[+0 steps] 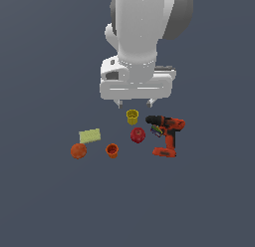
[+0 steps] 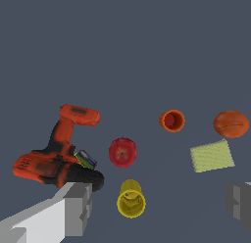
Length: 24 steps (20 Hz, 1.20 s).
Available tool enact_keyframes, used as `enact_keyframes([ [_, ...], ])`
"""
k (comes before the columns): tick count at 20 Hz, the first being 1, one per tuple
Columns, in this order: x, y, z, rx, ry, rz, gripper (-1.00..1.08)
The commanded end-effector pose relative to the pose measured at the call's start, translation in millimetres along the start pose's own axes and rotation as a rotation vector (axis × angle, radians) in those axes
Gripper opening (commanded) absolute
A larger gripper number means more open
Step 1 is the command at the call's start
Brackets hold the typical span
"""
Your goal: Pick up a designated object from a clutter of objects.
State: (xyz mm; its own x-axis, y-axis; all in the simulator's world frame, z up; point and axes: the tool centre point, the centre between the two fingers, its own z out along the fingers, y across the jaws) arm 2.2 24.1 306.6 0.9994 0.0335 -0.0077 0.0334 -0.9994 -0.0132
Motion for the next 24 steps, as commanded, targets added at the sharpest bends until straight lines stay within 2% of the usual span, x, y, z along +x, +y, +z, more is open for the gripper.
enact_keyframes([
  [1, 0.0, 0.0, 0.0, 0.000, 0.000, 0.000, 1.00],
  [14, 4.7, -15.4, -7.6, 0.014, 0.020, -0.058, 1.00],
  [19, 6.3, -8.1, 0.8, 0.018, 0.019, -0.015, 1.00],
  [24, 9.4, 8.5, 20.3, 0.028, 0.017, 0.082, 1.00],
])
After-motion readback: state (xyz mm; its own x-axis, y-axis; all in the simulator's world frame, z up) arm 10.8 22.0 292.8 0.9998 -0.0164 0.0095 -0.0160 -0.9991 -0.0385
